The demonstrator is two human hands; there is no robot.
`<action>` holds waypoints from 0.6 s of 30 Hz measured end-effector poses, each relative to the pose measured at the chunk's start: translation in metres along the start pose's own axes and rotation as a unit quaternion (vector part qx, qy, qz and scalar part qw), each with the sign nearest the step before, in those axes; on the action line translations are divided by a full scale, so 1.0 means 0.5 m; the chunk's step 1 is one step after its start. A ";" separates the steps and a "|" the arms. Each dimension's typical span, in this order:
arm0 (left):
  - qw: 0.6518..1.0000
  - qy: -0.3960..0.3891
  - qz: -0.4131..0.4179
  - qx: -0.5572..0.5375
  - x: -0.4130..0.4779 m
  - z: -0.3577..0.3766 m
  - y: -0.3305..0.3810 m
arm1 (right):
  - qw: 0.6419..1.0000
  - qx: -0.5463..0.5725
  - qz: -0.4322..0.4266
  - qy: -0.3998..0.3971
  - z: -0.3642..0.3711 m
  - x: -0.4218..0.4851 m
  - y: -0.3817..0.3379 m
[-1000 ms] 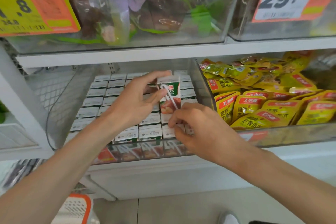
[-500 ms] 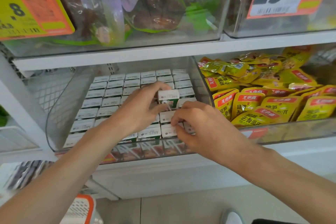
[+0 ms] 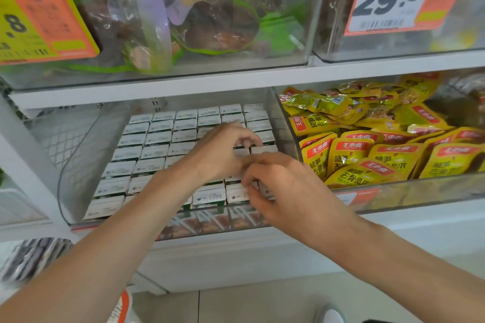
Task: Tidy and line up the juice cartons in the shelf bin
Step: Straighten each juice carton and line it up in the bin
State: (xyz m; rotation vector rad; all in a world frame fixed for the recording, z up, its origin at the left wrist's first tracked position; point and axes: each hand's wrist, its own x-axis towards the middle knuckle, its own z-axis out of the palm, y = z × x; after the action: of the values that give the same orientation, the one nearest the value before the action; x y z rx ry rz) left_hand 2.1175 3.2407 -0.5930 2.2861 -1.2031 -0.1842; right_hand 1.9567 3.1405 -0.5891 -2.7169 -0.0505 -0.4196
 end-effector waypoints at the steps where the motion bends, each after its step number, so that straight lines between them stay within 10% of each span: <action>1: 1.000 -0.006 0.004 0.024 0.010 -0.002 0.000 | 1.000 0.001 -0.002 0.003 0.001 0.000 0.000; 9: 0.986 -0.082 0.049 0.140 0.060 -0.014 0.014 | 1.000 -0.003 -0.012 0.001 0.001 -0.005 0.005; 18: 0.996 0.006 0.034 -0.078 0.033 -0.058 0.013 | 1.000 -0.013 -0.018 0.009 0.003 -0.011 0.007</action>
State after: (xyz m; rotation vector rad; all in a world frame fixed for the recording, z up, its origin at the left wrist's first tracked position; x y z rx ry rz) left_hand 2.1329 3.2363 -0.5627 2.1058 -1.2154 -0.2301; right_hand 1.9524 3.1381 -0.5932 -2.7409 -0.0888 -0.4580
